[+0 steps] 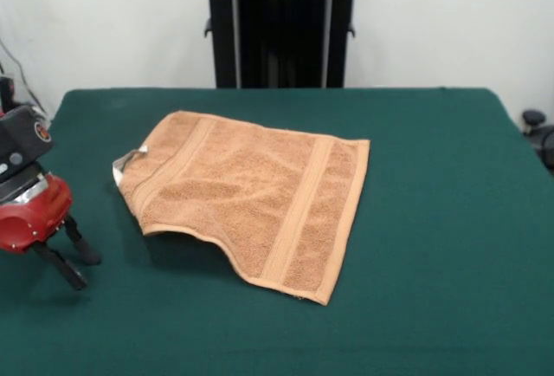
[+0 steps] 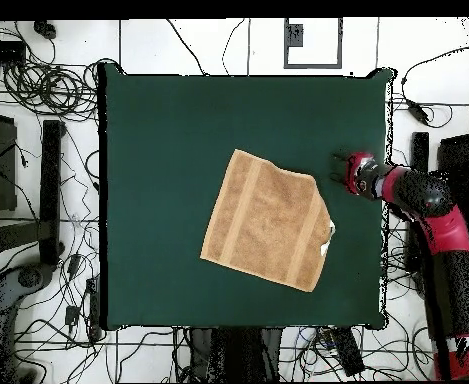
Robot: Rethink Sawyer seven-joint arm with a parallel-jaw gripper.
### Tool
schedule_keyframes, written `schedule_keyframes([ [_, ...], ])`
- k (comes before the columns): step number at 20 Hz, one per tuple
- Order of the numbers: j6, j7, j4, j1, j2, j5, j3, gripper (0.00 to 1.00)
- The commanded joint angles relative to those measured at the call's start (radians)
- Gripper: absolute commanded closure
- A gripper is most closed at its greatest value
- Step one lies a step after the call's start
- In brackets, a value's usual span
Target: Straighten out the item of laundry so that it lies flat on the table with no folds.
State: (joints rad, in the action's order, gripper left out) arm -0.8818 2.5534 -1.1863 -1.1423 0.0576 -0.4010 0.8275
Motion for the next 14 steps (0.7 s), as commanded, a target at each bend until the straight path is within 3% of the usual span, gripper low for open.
schedule_keyframes([
  [1, 0.375, -0.462, -0.013, 0.096, -0.303, -0.201, 0.039, 0.0],
  [8, 0.325, -0.536, 0.0, 0.044, -0.385, -0.175, 0.103, 0.0],
  [14, 0.323, -0.518, -0.003, 0.029, -0.41, -0.19, 0.126, 0.0],
])
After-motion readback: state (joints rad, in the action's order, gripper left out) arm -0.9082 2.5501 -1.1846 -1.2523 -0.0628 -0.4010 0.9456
